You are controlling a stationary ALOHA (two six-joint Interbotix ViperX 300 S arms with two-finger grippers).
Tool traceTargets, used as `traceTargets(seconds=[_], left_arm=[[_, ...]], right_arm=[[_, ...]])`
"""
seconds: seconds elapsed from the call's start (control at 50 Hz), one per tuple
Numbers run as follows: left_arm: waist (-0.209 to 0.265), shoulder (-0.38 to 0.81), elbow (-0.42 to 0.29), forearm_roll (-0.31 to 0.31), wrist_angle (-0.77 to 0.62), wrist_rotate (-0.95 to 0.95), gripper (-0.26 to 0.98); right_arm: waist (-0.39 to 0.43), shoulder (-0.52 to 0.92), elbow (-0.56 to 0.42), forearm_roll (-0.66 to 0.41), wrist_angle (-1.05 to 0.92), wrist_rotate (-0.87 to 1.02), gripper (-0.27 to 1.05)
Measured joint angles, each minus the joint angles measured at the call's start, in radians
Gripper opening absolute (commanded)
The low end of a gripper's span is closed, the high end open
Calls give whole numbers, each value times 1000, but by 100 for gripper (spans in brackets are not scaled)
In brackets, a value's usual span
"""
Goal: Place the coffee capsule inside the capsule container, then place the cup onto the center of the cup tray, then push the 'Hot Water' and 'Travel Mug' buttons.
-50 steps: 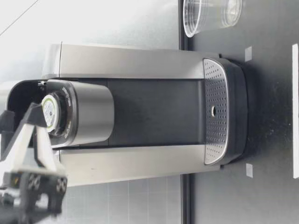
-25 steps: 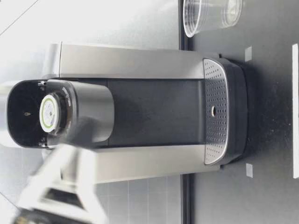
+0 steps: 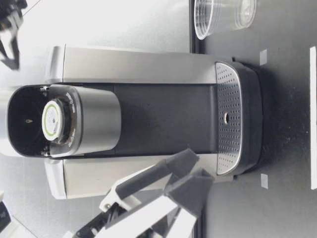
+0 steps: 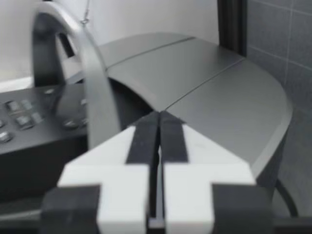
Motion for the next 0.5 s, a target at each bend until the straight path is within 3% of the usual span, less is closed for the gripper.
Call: traceTargets(seconds=[0.34, 0.5], left_arm=[[0, 0, 5, 0, 3, 2, 73], [0, 0, 11, 2, 2, 0, 73]], right_arm=[[-11, 123, -112, -20, -25, 0, 10], [28, 133, -141, -20, -34, 0, 10]])
